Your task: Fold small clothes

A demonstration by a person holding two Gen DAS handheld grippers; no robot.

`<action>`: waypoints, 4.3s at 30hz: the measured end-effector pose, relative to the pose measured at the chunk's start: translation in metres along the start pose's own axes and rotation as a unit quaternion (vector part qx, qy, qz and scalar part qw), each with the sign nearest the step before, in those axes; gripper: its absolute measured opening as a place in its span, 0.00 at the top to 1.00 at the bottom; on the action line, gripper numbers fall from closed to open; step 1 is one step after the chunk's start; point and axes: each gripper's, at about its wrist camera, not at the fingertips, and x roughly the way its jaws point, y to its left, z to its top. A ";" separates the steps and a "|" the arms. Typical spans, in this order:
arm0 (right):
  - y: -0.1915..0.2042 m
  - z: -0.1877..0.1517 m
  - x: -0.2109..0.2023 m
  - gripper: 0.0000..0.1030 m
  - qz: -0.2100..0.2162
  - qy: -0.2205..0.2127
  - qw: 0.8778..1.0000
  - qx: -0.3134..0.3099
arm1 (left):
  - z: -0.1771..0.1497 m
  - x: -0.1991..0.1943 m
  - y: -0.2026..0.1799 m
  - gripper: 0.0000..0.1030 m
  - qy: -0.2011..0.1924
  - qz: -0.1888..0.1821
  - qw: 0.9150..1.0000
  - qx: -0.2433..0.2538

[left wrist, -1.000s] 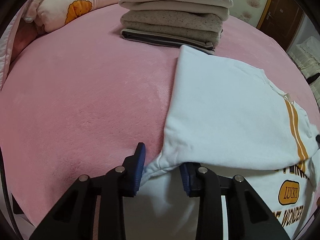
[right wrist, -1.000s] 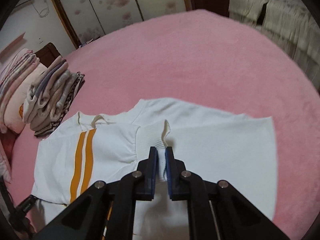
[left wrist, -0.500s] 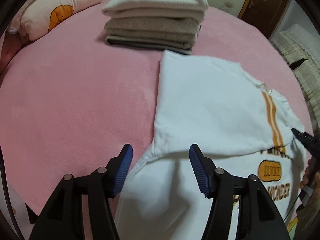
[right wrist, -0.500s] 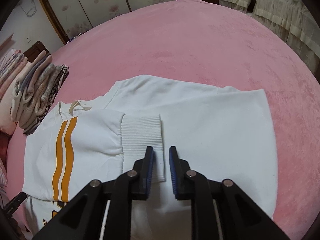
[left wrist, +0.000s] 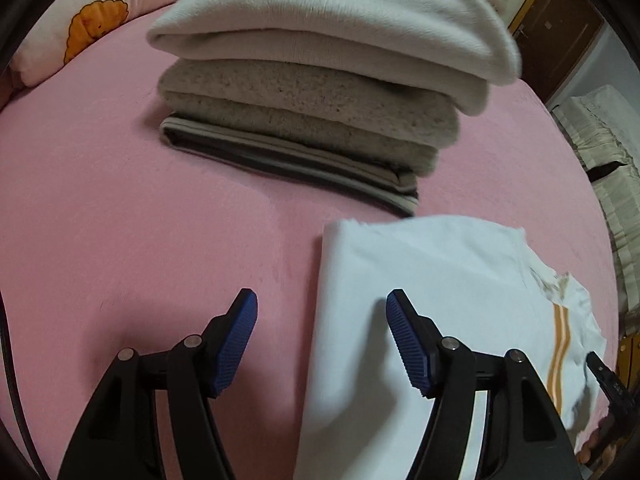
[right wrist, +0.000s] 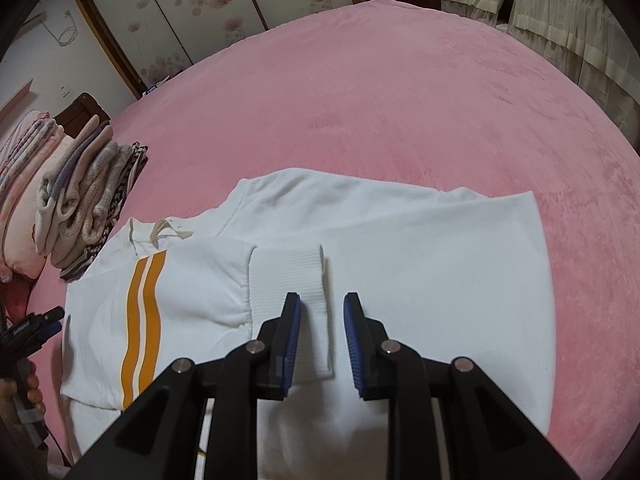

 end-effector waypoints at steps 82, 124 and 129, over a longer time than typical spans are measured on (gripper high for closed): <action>0.014 -0.172 -0.274 0.58 -0.007 -0.128 0.985 -0.114 | -0.255 -0.274 -0.100 0.09 -0.151 -0.037 0.970 0.189; -0.105 -0.254 -0.141 0.66 0.032 0.066 0.997 -0.030 | -0.280 -0.128 0.057 0.38 0.021 -0.071 0.997 0.024; -0.107 -0.253 -0.138 0.68 0.042 0.073 0.996 -0.021 | -0.283 -0.129 0.067 0.49 0.031 -0.097 0.995 0.013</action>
